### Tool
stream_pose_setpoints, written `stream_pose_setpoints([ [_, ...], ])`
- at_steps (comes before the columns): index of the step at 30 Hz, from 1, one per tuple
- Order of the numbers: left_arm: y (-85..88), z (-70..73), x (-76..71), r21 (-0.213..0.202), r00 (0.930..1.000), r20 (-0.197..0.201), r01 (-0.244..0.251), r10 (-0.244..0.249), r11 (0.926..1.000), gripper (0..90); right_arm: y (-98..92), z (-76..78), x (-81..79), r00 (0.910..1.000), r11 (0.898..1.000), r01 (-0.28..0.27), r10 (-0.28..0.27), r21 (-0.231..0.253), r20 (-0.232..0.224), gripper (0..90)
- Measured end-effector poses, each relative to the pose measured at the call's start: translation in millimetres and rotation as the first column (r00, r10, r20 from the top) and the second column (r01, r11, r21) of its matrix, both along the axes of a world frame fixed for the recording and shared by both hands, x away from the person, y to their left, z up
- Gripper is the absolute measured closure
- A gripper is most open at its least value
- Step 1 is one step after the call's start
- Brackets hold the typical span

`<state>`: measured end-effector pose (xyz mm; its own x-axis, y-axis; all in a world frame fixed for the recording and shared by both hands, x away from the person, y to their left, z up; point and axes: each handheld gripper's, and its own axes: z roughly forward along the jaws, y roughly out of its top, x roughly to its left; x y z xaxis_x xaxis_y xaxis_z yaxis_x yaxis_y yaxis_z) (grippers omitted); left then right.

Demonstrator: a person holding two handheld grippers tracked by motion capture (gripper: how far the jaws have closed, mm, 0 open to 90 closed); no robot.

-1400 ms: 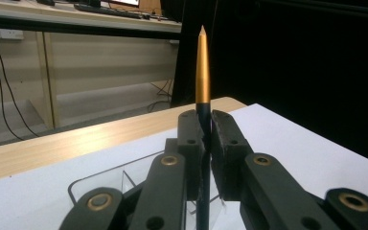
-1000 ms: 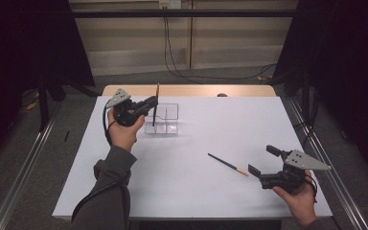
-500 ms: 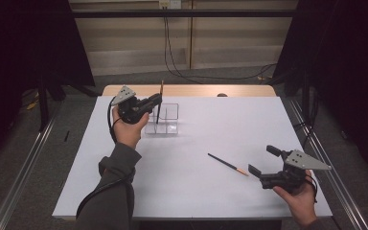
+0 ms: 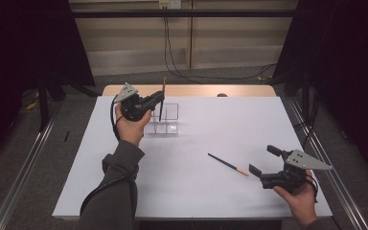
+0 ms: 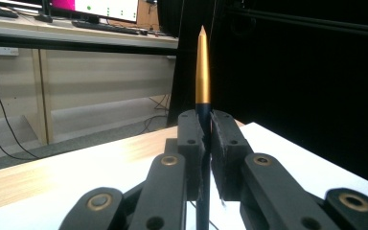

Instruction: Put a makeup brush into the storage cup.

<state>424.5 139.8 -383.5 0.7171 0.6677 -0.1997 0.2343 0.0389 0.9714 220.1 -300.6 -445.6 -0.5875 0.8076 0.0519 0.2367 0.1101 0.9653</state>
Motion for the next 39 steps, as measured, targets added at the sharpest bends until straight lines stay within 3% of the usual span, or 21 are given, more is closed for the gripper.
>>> stream_pose_setpoints([
  [14, -7.6, 2.0, 4.6, -0.003, 1.0, 0.007, -0.005, 0.005, 1.0, 83.4, -0.3, -0.2, 0.4, 1.0, 1.0, -0.002, 0.002, -0.001, 0.003, 1.0],
  [16, -7.6, 1.9, 6.1, 0.012, 0.9999, 0.013, 0.007, -0.007, 0.9999, 83.4, -0.5, -0.3, 0.4, 1.0, 1.0, -0.001, 0.001, 0.0, 0.002, 1.0],
  [17, -8.9, 1.7, 5.8, -0.002, 1.0, 0.007, 0.002, -0.002, 1.0, 83.4, -0.4, -0.3, 0.3, 1.0, 1.0, -0.003, 0.003, 0.001, 0.0, 1.0],
  [31, -14.8, 2.1, 10.1, -0.005, 0.9999, 0.014, 0.005, -0.005, 1.0, 83.4, -0.6, -0.6, 0.5, 1.0, 1.0, -0.003, 0.003, -0.003, 0.005, 1.0],
  [34, -15.0, 2.4, 11.0, 0.014, 0.9997, 0.022, 0.004, -0.005, 0.9999, 83.4, -0.6, -0.5, 0.2, 1.0, 1.0, -0.003, 0.003, -0.003, 0.003, 1.0],
  [39, -18.6, 1.5, 12.3, -0.012, 0.9998, 0.017, -0.008, 0.009, 0.9999, 83.4, -0.8, -0.3, 0.0, 1.0, 1.0, -0.003, 0.003, -0.003, 0.004, 1.0],
])
